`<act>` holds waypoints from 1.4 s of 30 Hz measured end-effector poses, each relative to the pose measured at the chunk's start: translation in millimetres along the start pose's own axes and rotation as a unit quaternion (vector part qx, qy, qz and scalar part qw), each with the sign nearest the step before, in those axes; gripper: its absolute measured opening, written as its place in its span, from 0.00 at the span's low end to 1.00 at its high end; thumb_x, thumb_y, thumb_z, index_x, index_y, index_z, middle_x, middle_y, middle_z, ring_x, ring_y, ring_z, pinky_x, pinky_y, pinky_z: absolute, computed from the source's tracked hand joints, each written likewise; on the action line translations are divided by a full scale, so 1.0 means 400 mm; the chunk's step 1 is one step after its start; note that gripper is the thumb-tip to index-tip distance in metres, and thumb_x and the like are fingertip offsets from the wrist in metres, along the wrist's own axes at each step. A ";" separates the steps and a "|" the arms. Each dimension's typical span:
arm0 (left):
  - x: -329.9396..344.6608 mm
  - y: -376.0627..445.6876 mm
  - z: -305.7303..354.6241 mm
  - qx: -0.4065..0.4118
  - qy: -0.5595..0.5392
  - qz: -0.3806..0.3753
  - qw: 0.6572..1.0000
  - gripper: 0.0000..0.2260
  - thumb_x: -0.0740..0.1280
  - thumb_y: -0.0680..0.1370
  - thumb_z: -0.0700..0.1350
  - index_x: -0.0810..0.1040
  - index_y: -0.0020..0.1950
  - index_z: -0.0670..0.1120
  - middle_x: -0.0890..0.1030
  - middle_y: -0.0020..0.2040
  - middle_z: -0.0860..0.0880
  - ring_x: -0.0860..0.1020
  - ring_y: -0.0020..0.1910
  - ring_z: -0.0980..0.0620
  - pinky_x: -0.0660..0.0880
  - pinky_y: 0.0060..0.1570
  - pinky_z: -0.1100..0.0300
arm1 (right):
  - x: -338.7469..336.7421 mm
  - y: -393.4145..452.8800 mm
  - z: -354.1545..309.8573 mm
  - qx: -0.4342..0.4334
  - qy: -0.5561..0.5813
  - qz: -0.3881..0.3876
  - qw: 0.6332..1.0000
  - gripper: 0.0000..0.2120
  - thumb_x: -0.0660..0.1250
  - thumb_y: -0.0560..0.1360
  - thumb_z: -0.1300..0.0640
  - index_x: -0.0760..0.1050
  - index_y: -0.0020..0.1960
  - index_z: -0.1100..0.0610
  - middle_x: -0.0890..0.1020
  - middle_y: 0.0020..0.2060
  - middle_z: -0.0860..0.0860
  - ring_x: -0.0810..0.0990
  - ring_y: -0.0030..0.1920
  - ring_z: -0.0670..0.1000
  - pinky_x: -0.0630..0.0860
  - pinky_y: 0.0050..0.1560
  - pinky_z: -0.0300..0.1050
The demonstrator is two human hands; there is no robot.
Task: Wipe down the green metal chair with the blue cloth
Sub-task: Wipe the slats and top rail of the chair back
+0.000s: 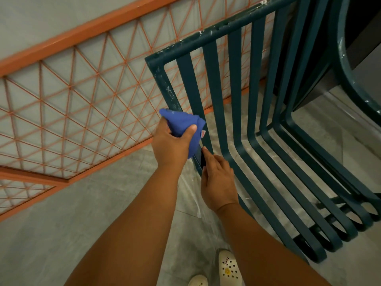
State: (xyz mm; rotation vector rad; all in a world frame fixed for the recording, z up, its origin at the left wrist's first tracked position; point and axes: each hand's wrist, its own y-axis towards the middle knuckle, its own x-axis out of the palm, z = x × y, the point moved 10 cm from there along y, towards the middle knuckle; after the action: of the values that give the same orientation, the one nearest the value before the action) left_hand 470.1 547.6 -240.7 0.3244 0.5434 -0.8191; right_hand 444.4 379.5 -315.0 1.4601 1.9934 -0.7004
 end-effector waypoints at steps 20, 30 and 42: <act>0.005 -0.054 -0.025 -0.048 -0.008 0.094 0.994 0.14 0.66 0.77 0.54 0.75 0.42 0.43 0.73 0.32 0.56 0.71 0.29 0.61 0.67 0.31 0.75 | 0.024 0.000 0.020 0.009 -0.025 -0.010 1.000 0.26 0.51 0.80 0.52 0.51 0.76 0.42 0.70 0.67 0.52 0.65 0.69 0.53 0.67 0.68 0.50; -0.010 0.006 0.025 0.013 0.056 0.082 0.995 0.20 0.73 0.71 0.57 0.78 0.51 0.42 0.81 0.44 0.50 0.75 0.39 0.57 0.68 0.38 0.69 | 0.007 -0.002 0.003 -0.001 -0.025 -0.002 1.000 0.26 0.54 0.81 0.56 0.54 0.77 0.46 0.70 0.67 0.52 0.65 0.68 0.53 0.66 0.69 0.51; 0.084 0.055 -0.059 -0.119 -0.341 -0.194 0.912 0.12 0.65 0.75 0.49 0.78 0.56 0.46 0.82 0.51 0.48 0.81 0.51 0.51 0.78 0.49 0.60 | 0.010 -0.003 0.007 0.016 -0.038 -0.020 0.999 0.27 0.54 0.81 0.53 0.51 0.77 0.45 0.69 0.68 0.54 0.66 0.68 0.55 0.63 0.70 0.51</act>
State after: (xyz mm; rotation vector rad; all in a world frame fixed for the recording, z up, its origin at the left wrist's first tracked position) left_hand 497.8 552.7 -277.6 -0.3107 0.0372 -1.1639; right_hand 442.5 380.0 -319.5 1.3944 1.9658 -0.7961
